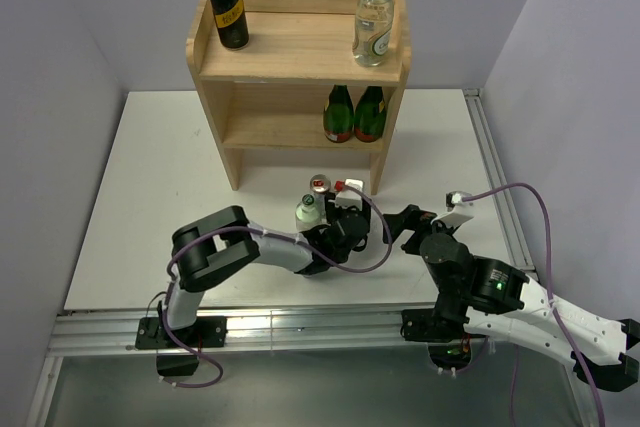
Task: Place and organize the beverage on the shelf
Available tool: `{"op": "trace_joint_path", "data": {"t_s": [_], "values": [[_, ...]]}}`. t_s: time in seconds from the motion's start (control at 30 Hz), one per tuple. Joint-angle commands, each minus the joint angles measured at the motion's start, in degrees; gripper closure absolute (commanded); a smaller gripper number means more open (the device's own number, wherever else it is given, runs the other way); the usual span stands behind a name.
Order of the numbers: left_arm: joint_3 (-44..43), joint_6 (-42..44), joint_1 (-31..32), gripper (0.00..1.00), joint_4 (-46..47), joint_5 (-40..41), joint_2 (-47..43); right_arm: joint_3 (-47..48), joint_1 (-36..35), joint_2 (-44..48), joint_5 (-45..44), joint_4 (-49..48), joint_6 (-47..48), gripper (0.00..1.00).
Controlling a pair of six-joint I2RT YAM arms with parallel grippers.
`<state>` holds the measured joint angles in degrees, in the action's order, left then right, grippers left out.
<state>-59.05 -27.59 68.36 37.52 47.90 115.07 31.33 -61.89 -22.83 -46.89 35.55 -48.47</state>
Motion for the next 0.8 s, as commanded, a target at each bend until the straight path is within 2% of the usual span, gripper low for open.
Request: {"op": "trace_joint_path", "data": {"t_s": [0.0, 0.23, 0.27, 0.43, 0.53, 0.63, 0.77], "values": [[-0.19, -0.97, 1.07, 1.00, -12.62, 4.82, -5.89, -0.31, -0.25, -0.37, -0.22, -2.41, 0.66, 0.00], [-5.36, 0.78, 2.66, 1.00, -32.31, 1.94, -21.70, -0.92, -0.25, -0.20, -0.48, -3.20, 0.83, 0.00], [-8.07, 1.31, 2.66, 1.00, -36.94, 2.20, -22.94, -1.10, -0.25, -0.11, -0.57, -3.29, 0.74, 0.00], [-17.75, 7.02, 2.57, 1.00, -48.04, 2.98, -30.24, -1.36, -0.34, 0.77, -0.92, -3.38, 0.48, 0.00], [-24.87, 11.67, 1.96, 1.00, -51.58, 4.48, -33.23, -1.71, -0.25, 1.64, -1.18, -3.47, 0.48, 0.00], [-29.97, 18.00, 0.12, 1.00, -50.61, 5.27, -35.69, -1.98, -0.25, 2.52, -1.44, -3.56, 0.57, 0.00], [-39.63, 21.87, -5.85, 1.00, -52.81, 4.13, -36.75, -2.33, -0.25, 2.97, -1.53, -3.73, 0.65, 0.00]]}}
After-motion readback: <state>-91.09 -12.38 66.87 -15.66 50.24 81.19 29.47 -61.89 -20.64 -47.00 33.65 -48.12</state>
